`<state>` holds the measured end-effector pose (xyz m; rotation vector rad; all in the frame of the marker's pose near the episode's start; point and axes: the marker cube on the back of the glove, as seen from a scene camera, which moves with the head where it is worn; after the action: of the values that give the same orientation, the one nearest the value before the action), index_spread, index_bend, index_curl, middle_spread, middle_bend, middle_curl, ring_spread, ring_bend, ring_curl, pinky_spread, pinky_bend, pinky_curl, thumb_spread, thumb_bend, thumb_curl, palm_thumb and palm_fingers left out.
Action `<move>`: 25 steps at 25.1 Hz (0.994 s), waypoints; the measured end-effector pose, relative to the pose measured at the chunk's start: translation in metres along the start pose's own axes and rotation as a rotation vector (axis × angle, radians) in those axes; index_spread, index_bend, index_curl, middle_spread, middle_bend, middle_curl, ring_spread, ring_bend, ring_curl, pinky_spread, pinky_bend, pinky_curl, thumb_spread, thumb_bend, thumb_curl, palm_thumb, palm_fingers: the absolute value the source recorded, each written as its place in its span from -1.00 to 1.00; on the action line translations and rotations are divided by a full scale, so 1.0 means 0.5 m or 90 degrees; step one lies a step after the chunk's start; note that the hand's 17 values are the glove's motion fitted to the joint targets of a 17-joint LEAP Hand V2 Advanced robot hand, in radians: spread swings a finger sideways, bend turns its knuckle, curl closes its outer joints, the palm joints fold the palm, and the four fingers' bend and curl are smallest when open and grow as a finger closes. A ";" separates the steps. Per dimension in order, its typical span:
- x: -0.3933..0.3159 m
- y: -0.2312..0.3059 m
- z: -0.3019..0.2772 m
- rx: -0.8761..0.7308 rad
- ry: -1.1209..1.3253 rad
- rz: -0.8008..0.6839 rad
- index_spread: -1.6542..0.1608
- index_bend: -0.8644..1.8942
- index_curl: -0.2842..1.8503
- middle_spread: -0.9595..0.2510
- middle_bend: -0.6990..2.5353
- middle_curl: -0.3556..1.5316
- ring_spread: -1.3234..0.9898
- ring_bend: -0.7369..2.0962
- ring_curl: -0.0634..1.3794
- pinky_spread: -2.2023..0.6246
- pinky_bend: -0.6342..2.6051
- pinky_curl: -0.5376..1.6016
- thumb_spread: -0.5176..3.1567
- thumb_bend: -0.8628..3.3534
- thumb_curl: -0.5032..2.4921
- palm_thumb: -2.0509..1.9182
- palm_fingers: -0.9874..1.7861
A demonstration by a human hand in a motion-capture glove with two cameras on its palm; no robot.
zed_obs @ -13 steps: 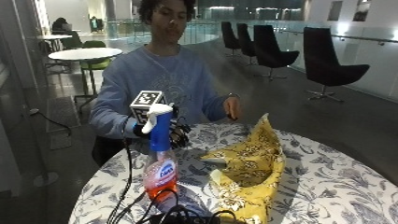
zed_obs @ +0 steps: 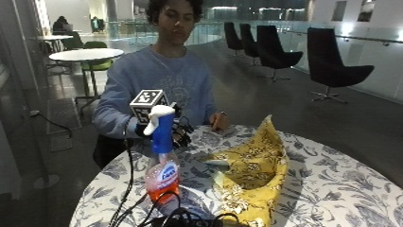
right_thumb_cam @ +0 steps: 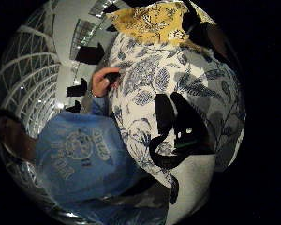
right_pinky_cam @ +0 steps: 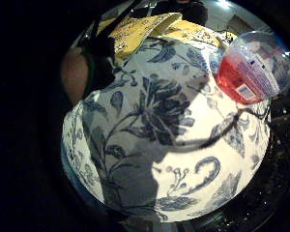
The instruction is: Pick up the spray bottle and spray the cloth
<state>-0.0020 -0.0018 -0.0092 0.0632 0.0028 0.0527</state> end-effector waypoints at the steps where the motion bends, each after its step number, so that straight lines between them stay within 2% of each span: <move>1: 0.000 0.000 -0.002 0.009 -0.002 0.005 0.48 -0.28 -0.56 0.50 -0.34 -0.35 0.13 -0.13 -0.56 0.65 -0.41 -0.29 -0.20 -0.44 -0.53 0.34 0.31; 9: 0.042 0.008 -0.048 0.116 -0.089 0.062 0.44 -0.32 -0.56 0.48 -0.35 -0.31 0.13 -0.15 -0.51 0.66 -0.39 -0.24 -0.15 -0.47 -0.51 0.34 0.22; 15: 0.109 0.014 -0.106 0.276 -0.341 0.104 0.40 -0.33 -0.58 0.49 -0.36 -0.29 0.14 -0.16 -0.50 0.67 -0.35 -0.21 -0.16 -0.52 -0.51 0.31 0.14; 19: 0.144 0.039 -0.126 0.331 -0.465 0.134 0.38 -0.32 -0.59 0.49 -0.36 -0.27 0.14 -0.16 -0.50 0.67 -0.34 -0.20 -0.16 -0.53 -0.51 0.32 0.13; 25: 0.193 0.045 -0.131 0.436 -0.465 0.175 0.38 -0.30 -0.58 0.49 -0.36 -0.25 0.14 -0.16 -0.49 0.68 -0.34 -0.20 -0.16 -0.55 -0.50 0.34 0.14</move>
<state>0.0931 0.0299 -0.0733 0.7647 -0.7214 0.2999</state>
